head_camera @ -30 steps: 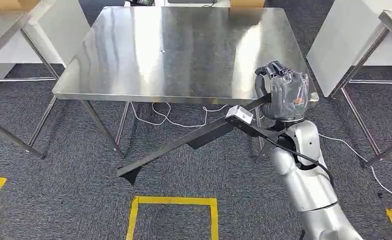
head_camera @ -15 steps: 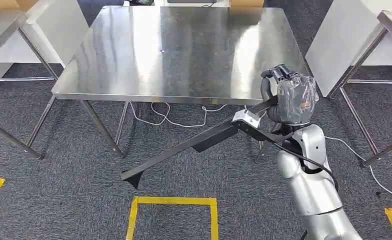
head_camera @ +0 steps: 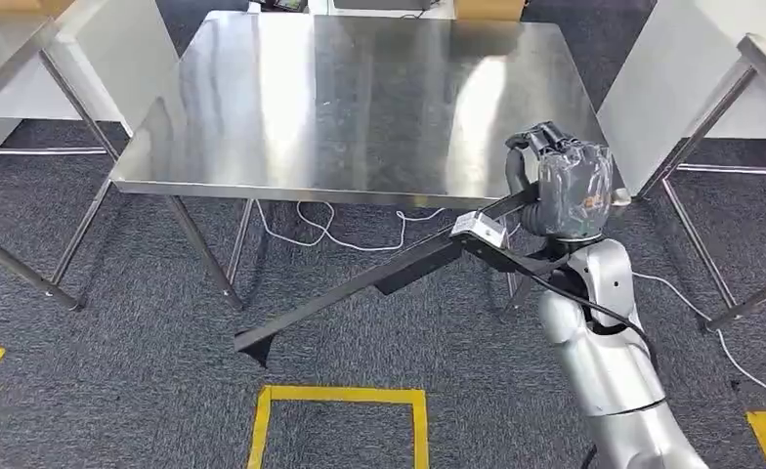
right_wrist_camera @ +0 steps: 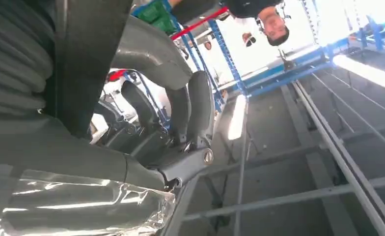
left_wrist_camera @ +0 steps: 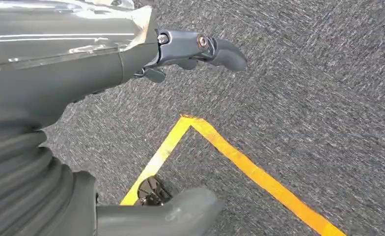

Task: Take the parts from the cabinet and place them on the table.

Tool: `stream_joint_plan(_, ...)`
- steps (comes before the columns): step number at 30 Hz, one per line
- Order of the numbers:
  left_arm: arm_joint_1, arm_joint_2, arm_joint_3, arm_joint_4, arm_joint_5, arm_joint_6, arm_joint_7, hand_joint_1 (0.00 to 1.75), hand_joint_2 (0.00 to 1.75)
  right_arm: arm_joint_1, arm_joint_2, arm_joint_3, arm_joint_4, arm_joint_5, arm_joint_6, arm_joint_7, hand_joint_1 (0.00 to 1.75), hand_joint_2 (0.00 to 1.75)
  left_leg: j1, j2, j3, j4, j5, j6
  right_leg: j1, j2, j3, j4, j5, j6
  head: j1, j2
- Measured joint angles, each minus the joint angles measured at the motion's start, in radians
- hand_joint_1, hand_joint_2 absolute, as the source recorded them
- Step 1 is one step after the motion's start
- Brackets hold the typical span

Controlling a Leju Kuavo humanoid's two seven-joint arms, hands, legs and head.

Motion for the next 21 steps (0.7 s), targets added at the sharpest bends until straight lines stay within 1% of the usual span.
stream_joint_plan(1, 0.001, -0.002, 0.0, 0.0, 0.0, 0.0, 0.0, 0.0, 1.75, 0.002, 0.0, 0.0, 0.003, 0.0, 0.0, 0.0, 1.75, 1.75, 0.0, 0.0, -0.002, 0.0, -0.002, 0.0, -0.001, 0.0, -0.039, 0.08, -0.031, -0.002, 0.0, 0.0)
stream_joint_plan(2, 0.001, -0.002, 0.0, 0.0, 0.0, 0.0, 0.0, 0.0, 1.75, 0.004, -0.001, 0.0, 0.005, 0.0, 0.0, 0.0, 1.75, 1.75, 0.0, 0.0, -0.002, 0.0, -0.002, 0.0, -0.001, 0.0, -0.063, 0.13, -0.045, 0.002, 0.002, 0.0)
stream_joint_plan(3, 0.002, -0.003, 0.0, 0.0, 0.0, 0.0, 0.0, 0.0, 1.75, 0.006, -0.001, 0.0, 0.007, 0.0, 0.0, 0.0, 1.75, 1.75, 0.0, 0.0, -0.002, 0.0, -0.003, -0.001, -0.003, 0.0, -0.066, 0.133, -0.042, 0.006, 0.001, 0.0)
stream_joint_plan(4, 0.003, -0.004, 0.0, 0.001, 0.002, -0.002, 0.002, 0.0, 1.75, 0.006, -0.001, 0.0, 0.007, 0.0, 0.0, 0.0, 1.75, 1.75, 0.002, -0.001, -0.001, 0.001, -0.004, -0.004, -0.006, -0.001, -0.042, 0.084, -0.02, 0.022, 0.002, 0.0)
stream_joint_plan(5, 0.003, -0.004, 0.0, 0.001, 0.002, -0.004, 0.003, 0.0, 1.75, 0.005, 0.0, 0.0, 0.007, 0.0, 0.0, 0.0, 1.75, 1.75, 0.003, -0.003, 0.002, 0.002, -0.006, -0.008, -0.01, -0.001, -0.002, 0.003, 0.014, 0.041, 0.002, 0.0)
stream_joint_plan(6, 0.002, -0.005, 0.0, 0.002, 0.003, -0.007, 0.004, 0.0, 1.75, 0.004, 0.0, 0.0, 0.007, 0.0, 0.0, 0.0, 1.75, 1.75, 0.005, -0.004, 0.004, 0.005, -0.009, -0.013, -0.016, 0.0, 0.046, -0.093, 0.052, 0.053, 0.002, 0.0)
stream_joint_plan(7, 0.002, -0.004, 0.0, 0.002, 0.003, -0.009, 0.006, 0.0, 1.75, 0.003, 0.0, 0.0, 0.007, 0.0, 0.0, 0.0, 1.75, 1.75, 0.005, -0.005, 0.003, 0.01, -0.013, -0.022, -0.021, 0.001, 0.074, -0.164, 0.073, 0.053, 0.003, 0.0)
stream_joint_plan(8, 0.002, -0.003, 0.0, 0.002, 0.003, -0.01, 0.008, 0.0, 1.75, 0.004, 0.002, 0.002, 0.008, 0.002, 0.0, 0.0, 1.75, 1.75, 0.002, -0.006, 0.003, 0.013, -0.015, -0.029, -0.005, 0.001, 0.067, -0.163, 0.041, 0.028, 0.003, 0.0)
stream_joint_plan(9, 0.002, -0.004, 0.0, 0.002, 0.003, -0.011, 0.01, 0.0, 1.75, 0.004, 0.002, 0.003, 0.008, 0.004, 0.0, 0.0, 1.75, 1.75, 0.001, -0.007, -0.004, 0.013, -0.019, -0.038, -0.005, 0.0, 0.079, -0.16, 0.046, 0.005, 0.003, 0.0)
stream_joint_plan(10, 0.003, -0.004, 0.0, 0.002, 0.003, -0.011, 0.011, 0.0, 1.75, 0.007, 0.004, 0.003, 0.008, 0.008, 0.0, 0.0, 1.75, 1.75, 0.001, -0.007, -0.002, 0.022, -0.017, -0.044, -0.005, 0.0, 0.076, -0.161, 0.063, -0.009, -0.001, 0.0)
stream_joint_plan(11, 0.003, -0.003, 0.0, 0.002, 0.003, -0.011, 0.011, 0.0, 1.75, 0.008, 0.005, 0.004, 0.008, 0.011, 0.0, 0.0, 1.75, 1.75, 0.002, -0.007, 0.0, 0.022, -0.017, -0.045, -0.004, -0.001, 0.079, -0.161, 0.064, -0.019, -0.002, 0.0)
stream_joint_plan(12, 0.003, -0.002, 0.0, 0.002, 0.004, -0.011, 0.012, 0.0, 1.75, 0.009, 0.006, 0.004, 0.007, 0.014, 0.0, 0.0, 1.75, 1.75, 0.005, -0.004, -0.002, 0.024, -0.022, -0.05, -0.011, -0.002, 0.088, -0.162, 0.066, -0.025, -0.002, 0.0)
stream_joint_plan(13, 0.003, -0.002, 0.0, 0.002, 0.004, -0.011, 0.013, 0.0, 1.75, 0.007, 0.009, 0.004, 0.006, 0.016, 0.0, 0.0, 1.75, 1.75, 0.006, 0.017, -0.008, 0.045, -0.031, -0.055, -0.01, -0.003, 0.093, -0.162, 0.065, -0.028, -0.002, 0.0)
stream_joint_plan(14, 0.002, -0.002, 0.0, 0.002, 0.004, -0.01, 0.014, 0.0, 1.75, 0.006, 0.011, 0.005, 0.006, 0.017, 0.0, 0.0, 1.75, 1.75, 0.006, 0.031, -0.035, 0.093, -0.052, -0.06, -0.008, -0.004, 0.097, -0.162, 0.061, -0.035, -0.008, 0.0)
stream_joint_plan(15, 0.0, -0.002, 0.0, 0.002, 0.004, -0.01, 0.014, 0.0, 1.75, 0.007, 0.013, 0.005, 0.006, 0.018, 0.0, 0.0, 1.75, 1.75, 0.007, 0.037, -0.074, 0.163, -0.082, -0.064, -0.006, -0.006, 0.099, -0.162, 0.057, -0.04, -0.006, 0.0)
stream_joint_plan(16, 0.0, -0.003, 0.0, 0.002, 0.004, -0.01, 0.015, 0.0, 1.75, 0.008, 0.014, 0.005, 0.006, 0.019, 0.0, 0.0, 1.75, 1.75, 0.007, 0.04, -0.125, 0.244, -0.114, -0.065, -0.002, -0.007, 0.102, -0.162, 0.053, -0.046, -0.008, 0.0)
stream_joint_plan(17, 0.001, -0.003, 0.0, 0.003, 0.004, -0.01, 0.018, 0.0, 1.75, 0.012, 0.015, 0.005, 0.006, 0.019, 0.0, 0.0, 1.75, 1.75, 0.008, 0.041, -0.169, 0.309, -0.132, -0.065, 0.002, -0.008, 0.105, -0.162, 0.049, -0.051, -0.009, 0.0)
stream_joint_plan(18, 0.002, -0.003, 0.0, 0.004, 0.004, -0.01, 0.018, 0.0, 1.75, 0.016, 0.016, 0.006, 0.006, 0.02, 0.0, 0.0, 1.75, 1.75, 0.008, 0.042, -0.194, 0.329, -0.126, -0.063, 0.005, -0.008, 0.111, -0.162, 0.043, -0.053, -0.008, 0.0)
stream_joint_plan(19, 0.003, -0.003, 0.0, 0.004, 0.004, -0.01, 0.019, 0.0, 1.75, 0.02, 0.016, 0.007, 0.006, 0.02, 0.0, 0.0, 1.75, 1.75, 0.008, 0.042, -0.191, 0.299, -0.092, -0.058, 0.008, -0.009, 0.12, -0.162, 0.036, -0.054, -0.01, 0.0)
stream_joint_plan(20, 0.003, -0.003, 0.001, 0.004, 0.004, -0.01, 0.019, 0.0, 1.75, 0.02, 0.018, 0.009, 0.006, 0.02, 0.0, 0.0, 1.75, 1.75, 0.005, 0.042, -0.167, 0.232, -0.042, -0.05, 0.011, -0.009, 0.131, -0.162, 0.028, -0.054, -0.009, 0.0)
stream_joint_plan(21, 0.003, -0.003, 0.001, 0.004, 0.004, -0.01, 0.019, 0.0, 1.75, 0.019, 0.018, 0.009, 0.006, 0.02, 0.0, 0.0, 1.75, 1.75, 0.001, 0.042, -0.13, 0.142, 0.014, -0.039, 0.014, -0.009, 0.144, -0.162, 0.02, -0.053, -0.009, 0.0)
